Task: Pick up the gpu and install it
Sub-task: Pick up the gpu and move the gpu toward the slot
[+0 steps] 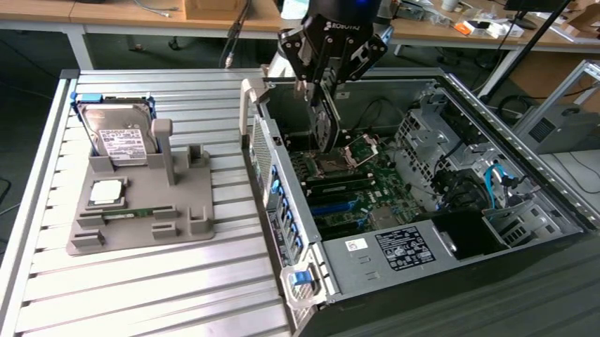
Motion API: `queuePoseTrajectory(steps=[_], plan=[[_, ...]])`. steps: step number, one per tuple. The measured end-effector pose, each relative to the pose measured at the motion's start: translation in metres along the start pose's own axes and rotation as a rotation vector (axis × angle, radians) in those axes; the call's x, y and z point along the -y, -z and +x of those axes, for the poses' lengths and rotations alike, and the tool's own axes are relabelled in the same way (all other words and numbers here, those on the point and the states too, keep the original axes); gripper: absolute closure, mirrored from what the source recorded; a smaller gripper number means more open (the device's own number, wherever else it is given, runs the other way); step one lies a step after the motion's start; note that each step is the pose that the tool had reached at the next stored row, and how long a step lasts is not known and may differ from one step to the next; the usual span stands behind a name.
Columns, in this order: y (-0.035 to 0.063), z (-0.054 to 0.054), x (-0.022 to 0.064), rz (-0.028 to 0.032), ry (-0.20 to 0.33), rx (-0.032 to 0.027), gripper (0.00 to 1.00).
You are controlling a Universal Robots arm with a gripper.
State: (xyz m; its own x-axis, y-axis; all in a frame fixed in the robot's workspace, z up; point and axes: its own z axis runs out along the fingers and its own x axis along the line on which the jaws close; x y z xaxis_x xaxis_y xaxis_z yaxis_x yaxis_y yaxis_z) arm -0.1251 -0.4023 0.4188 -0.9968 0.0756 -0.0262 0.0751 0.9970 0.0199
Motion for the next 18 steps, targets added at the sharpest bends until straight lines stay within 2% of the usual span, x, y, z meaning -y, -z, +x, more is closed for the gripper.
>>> queuePoseTrajectory(steps=[18], plan=[[-0.0025,-0.023,-0.0017,0.0067,0.000,0.0006,0.73]])
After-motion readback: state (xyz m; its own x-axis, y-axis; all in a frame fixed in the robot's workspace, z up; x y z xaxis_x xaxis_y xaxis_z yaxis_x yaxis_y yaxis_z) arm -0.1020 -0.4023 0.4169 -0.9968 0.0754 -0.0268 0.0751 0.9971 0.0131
